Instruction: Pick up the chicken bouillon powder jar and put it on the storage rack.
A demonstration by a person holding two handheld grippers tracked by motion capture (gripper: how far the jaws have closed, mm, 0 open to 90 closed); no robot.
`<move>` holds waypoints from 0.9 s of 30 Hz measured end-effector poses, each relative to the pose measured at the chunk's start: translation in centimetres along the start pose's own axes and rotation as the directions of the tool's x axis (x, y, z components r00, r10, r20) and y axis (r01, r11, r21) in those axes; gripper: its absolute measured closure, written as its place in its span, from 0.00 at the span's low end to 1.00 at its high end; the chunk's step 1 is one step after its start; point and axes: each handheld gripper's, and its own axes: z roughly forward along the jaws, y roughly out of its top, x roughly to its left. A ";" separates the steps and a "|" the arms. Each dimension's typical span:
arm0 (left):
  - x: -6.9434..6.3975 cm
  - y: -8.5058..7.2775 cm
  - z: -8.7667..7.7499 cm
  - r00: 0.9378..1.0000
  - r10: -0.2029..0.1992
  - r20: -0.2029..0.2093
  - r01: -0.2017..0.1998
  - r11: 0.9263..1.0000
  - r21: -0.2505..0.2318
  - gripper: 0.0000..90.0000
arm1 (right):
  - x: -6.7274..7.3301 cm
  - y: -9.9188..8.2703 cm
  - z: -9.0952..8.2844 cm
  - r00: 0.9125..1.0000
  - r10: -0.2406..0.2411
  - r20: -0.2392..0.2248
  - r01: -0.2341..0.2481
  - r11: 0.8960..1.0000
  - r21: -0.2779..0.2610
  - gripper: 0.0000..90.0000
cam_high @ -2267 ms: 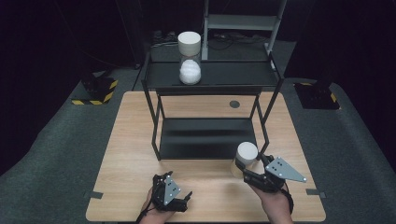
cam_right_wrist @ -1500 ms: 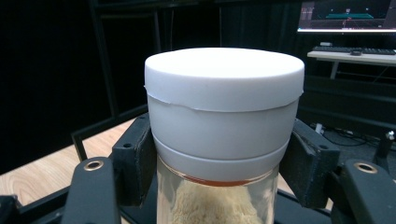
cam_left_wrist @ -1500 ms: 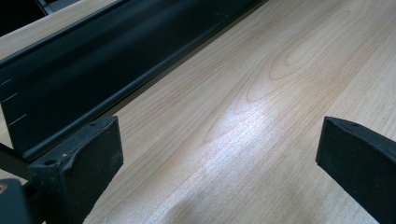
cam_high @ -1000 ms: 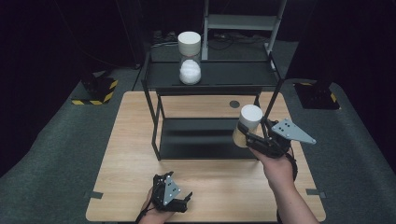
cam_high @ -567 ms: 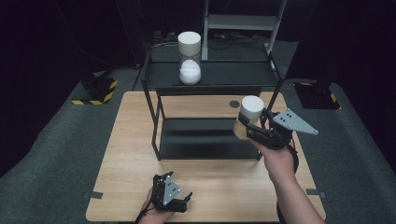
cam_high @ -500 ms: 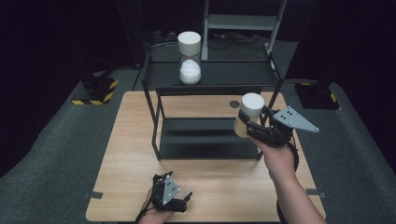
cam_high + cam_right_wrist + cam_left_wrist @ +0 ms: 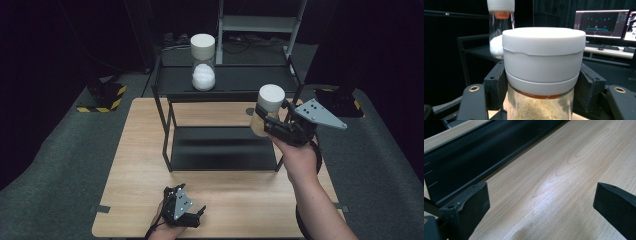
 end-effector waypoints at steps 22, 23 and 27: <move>0.0 -0.1 0.0 1.000 -0.001 0.001 0.001 1.000 -0.004 0.01 | 0.0 4.5 1.1 0.999 -0.016 0.035 0.018 0.998 -0.062 0.38; 0.0 -0.1 0.0 1.000 -0.003 0.001 0.003 1.000 -0.004 0.01 | 0.0 4.6 1.2 0.999 -0.014 0.035 0.017 0.998 -0.066 0.38; 0.1 -0.1 0.0 1.000 -0.007 0.001 0.007 1.000 -0.005 0.01 | 0.0 4.9 1.6 0.999 -0.002 0.035 0.004 0.997 -0.071 0.38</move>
